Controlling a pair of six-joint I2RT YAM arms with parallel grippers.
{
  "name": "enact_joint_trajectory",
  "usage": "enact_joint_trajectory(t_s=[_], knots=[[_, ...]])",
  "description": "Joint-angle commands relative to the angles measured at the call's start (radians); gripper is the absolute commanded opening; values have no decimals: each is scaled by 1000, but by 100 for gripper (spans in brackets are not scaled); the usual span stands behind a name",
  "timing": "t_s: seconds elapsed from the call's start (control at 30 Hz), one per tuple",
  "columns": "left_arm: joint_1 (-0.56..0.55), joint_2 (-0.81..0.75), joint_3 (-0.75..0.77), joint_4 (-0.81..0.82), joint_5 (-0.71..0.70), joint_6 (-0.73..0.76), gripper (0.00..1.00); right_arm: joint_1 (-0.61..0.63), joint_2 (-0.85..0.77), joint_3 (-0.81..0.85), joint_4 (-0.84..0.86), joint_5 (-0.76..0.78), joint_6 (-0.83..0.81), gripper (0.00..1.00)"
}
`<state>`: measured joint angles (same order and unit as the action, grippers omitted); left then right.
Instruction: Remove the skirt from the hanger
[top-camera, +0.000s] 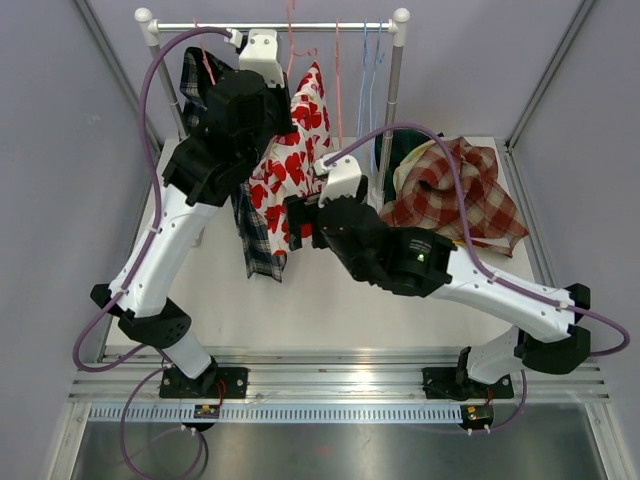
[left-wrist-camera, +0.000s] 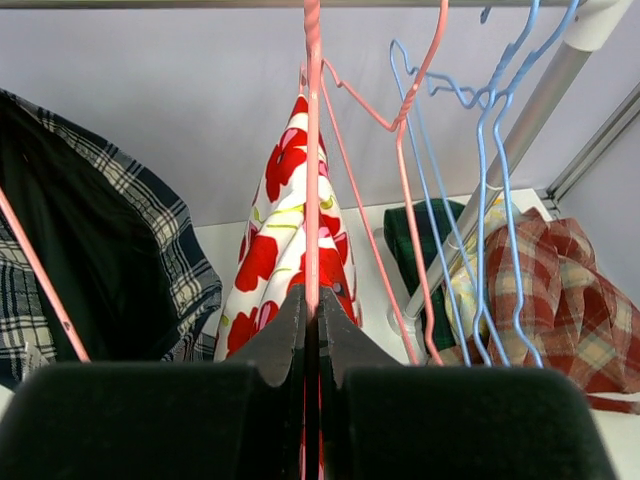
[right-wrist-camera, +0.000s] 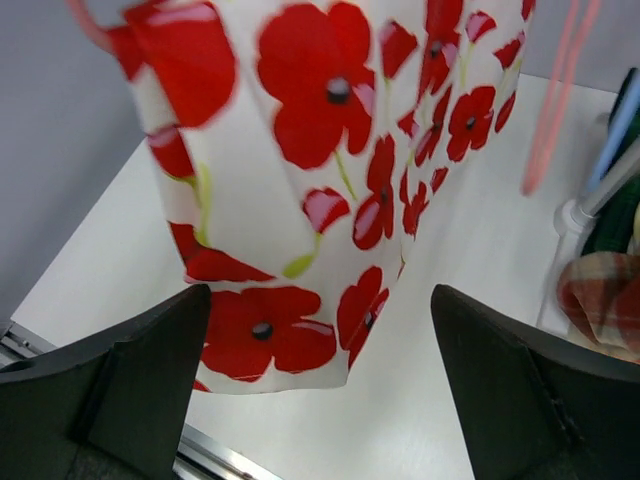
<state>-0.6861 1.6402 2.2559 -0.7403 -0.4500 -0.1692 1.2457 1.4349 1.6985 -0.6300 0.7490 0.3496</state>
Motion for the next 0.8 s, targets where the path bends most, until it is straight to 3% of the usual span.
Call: enact_joint_trajectory(t_s=[0.0,0.3,0.33,0.37,0.43,0.47,0.5,0.53,0.77], knots=[[-6,-63,-2,78,-13,-6,0,23,61,116,99,70,-55,99],[-6,-128,-52,94,-18,-9,0,23,136,95,239,44,-89,98],[-6,-131,-50,94,-16,-12,0,23,139,80,251,35,-87,91],[-6,-132,-48,96,-10,-15,0,21,137,40,265,30,-84,73],[-6,-144,-50,101,-4,-21,0,21,133,-11,311,24,-77,47],[-6,-148,-52,102,-3,-23,0,23,127,-66,326,23,-75,21],[-6,-152,-53,102,-3,-23,0,23,121,-92,341,23,-66,7],[-6,-155,-56,102,-4,-21,0,23,114,-117,337,26,-31,0],[-6,-163,-32,105,-68,49,0,44,-36,-511,316,-28,208,0]])
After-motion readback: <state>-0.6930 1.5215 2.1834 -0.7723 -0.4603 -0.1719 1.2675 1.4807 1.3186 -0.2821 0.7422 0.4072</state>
